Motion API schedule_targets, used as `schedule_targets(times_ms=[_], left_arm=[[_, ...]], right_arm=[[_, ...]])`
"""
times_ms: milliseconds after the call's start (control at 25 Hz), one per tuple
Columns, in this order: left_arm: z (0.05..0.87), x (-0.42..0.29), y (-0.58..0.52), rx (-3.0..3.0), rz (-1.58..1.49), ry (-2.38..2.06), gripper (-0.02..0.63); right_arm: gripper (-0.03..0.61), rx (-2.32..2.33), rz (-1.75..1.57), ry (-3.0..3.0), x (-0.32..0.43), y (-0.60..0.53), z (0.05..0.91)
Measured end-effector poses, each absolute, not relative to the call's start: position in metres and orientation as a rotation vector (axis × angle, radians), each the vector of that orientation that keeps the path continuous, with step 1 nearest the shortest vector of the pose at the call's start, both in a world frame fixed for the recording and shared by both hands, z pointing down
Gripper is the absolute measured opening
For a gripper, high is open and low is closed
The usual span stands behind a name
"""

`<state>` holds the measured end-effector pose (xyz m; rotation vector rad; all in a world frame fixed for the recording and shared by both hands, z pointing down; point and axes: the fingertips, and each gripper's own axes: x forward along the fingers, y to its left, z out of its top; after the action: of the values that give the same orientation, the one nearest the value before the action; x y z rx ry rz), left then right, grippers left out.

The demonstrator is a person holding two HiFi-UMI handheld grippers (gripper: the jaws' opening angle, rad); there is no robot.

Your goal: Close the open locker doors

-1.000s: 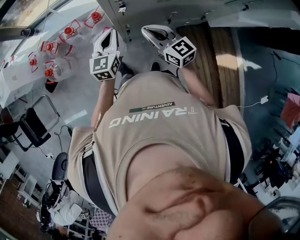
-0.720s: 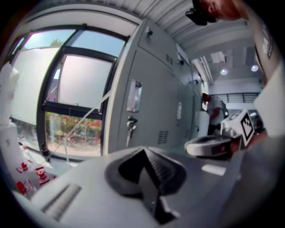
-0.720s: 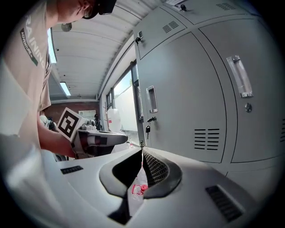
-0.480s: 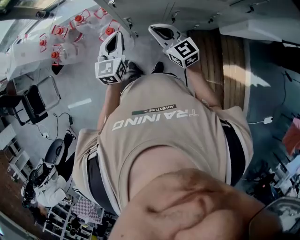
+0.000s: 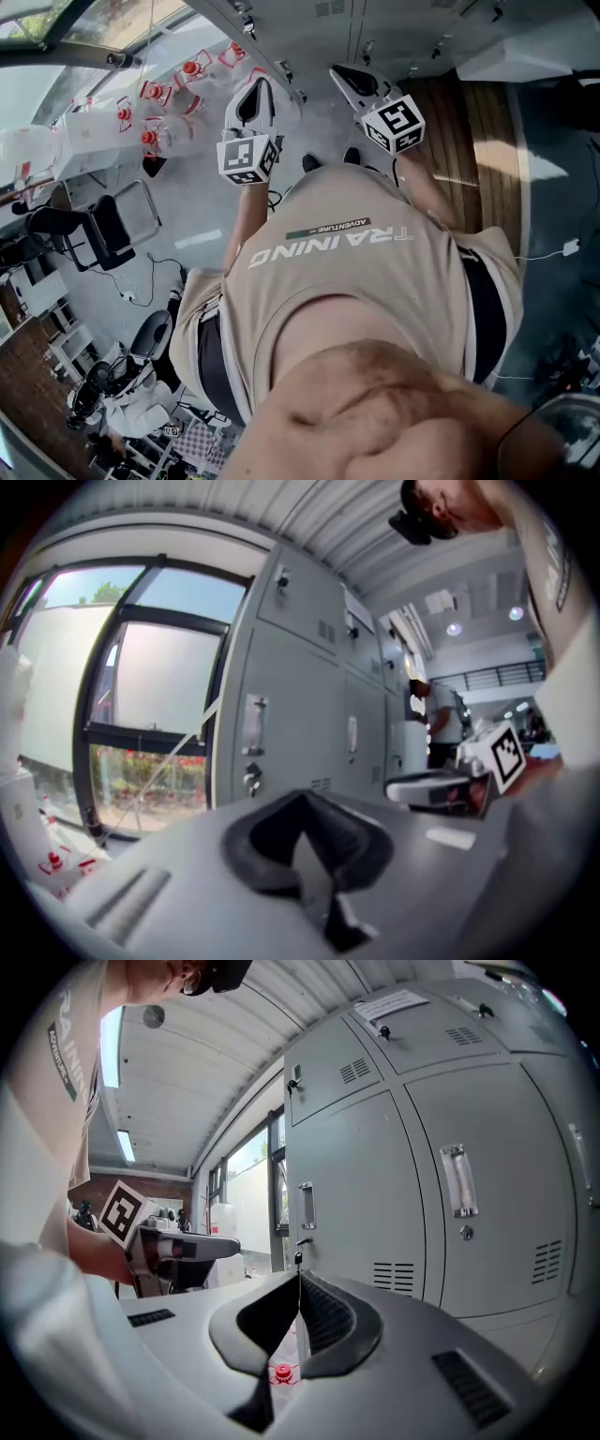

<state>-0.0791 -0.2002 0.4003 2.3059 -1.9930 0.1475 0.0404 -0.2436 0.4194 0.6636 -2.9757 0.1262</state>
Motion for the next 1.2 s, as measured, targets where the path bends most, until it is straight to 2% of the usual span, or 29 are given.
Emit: schedule_targets(times_ms=[440,1200], left_arm=[[0.388,-0.083,-0.185,2.363,0.113,-1.941,0.000],[0.390,-0.063,-0.216,2.508,0.096,-1.762,0.000]], right_arm=[[0.014,0.735,0.044,-3.016,0.034,-0.235,0.389],[0.014,0.833,0.022,-2.941,0.041,-0.244,0.397]])
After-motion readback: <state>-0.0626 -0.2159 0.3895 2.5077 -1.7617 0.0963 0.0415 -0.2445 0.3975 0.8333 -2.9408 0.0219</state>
